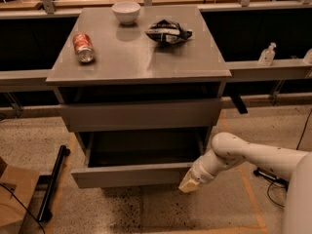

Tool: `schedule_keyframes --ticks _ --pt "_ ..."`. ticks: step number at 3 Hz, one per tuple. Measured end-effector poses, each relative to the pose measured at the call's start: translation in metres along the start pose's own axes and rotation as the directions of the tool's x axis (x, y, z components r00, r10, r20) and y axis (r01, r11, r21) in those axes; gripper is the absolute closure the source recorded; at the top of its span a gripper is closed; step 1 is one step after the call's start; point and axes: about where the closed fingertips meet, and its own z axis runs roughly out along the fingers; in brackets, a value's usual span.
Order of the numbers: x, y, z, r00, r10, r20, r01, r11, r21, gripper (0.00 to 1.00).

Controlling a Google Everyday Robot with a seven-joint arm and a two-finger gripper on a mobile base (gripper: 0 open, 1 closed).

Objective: Close middle drawer

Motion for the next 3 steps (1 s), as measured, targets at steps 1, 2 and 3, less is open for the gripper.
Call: schedule_keyframes --ticks 1,2,3 --pt "-0.020 -0.055 0.013 0.993 -0.112 0.042 0.106 0.9858 0.130 1.00" --pt "-0.020 -0.055 0.013 0.993 -0.112 0.042 0.106 0.9858 0.130 1.00" --pt "-0.034 -0.072 0.017 0.989 -0.141 0.044 0.132 0.9760 0.173 1.00"
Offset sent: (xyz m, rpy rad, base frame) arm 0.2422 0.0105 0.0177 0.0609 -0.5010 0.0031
